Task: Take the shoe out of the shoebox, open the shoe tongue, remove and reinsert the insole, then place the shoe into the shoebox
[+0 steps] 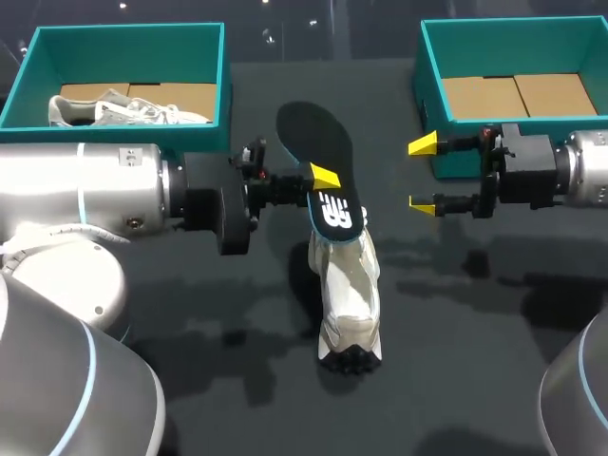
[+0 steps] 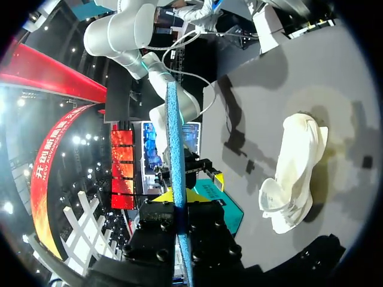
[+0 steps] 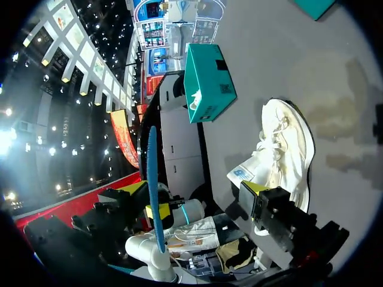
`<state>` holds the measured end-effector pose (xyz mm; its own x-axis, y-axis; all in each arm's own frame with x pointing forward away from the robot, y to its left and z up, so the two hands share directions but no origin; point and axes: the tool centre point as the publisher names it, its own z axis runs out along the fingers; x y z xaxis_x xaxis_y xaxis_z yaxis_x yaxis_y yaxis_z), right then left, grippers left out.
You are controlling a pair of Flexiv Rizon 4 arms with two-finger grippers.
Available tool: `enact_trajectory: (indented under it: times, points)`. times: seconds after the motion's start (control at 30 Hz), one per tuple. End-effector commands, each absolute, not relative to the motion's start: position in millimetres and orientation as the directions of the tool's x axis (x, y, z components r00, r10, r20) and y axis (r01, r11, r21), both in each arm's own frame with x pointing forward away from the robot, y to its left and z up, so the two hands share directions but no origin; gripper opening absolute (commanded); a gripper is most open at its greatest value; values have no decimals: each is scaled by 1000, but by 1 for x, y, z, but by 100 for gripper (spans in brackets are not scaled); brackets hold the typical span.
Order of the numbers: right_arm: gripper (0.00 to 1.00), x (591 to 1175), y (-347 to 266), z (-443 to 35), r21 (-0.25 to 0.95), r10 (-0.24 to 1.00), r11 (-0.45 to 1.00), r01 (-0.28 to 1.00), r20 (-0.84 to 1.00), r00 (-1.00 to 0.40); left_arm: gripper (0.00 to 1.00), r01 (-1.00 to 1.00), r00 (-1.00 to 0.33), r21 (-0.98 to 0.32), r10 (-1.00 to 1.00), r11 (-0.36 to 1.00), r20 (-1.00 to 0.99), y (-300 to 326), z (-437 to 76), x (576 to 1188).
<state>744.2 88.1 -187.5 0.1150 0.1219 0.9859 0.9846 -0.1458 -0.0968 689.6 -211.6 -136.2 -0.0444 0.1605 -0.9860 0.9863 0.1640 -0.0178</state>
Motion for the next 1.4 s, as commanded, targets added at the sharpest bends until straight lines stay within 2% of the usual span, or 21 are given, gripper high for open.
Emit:
enact_trajectory:
  times: [0.03,0.5,0.57,0.8,0.83,0.9,1.07,1.27,1.4]
  points:
    - [100,751,104,-188,-66,83,-144,987,993,79,0,992,-25,-13,96,128,-995,-228,-163,705]
    - [100,750,137,-184,15,63,-117,993,998,-8,0,997,-6,0,83,72,-997,-237,-168,718]
    - [88,749,139,-182,23,64,-111,994,998,-16,0,998,-3,3,89,61,-996,-238,-170,717]
    - [74,746,144,-180,25,73,-93,995,997,-18,0,999,15,19,99,42,-995,-243,-174,713]
    - [69,746,145,-180,26,71,-90,996,997,-20,0,999,18,23,101,45,-995,-244,-176,713]
    - [50,746,146,-179,27,72,-84,996,997,-21,0,999,19,23,102,45,-995,-245,-177,712]
    - [41,745,150,-177,7,74,-70,997,997,-2,0,999,25,30,108,43,-994,-248,-182,713]
    - [38,745,154,-175,-4,76,-39,999,997,7,0,999,33,37,115,38,-993,-251,-185,715]
    - [32,745,154,-175,-28,79,-37,999,996,31,0,998,39,45,123,44,-992,-253,-187,718]
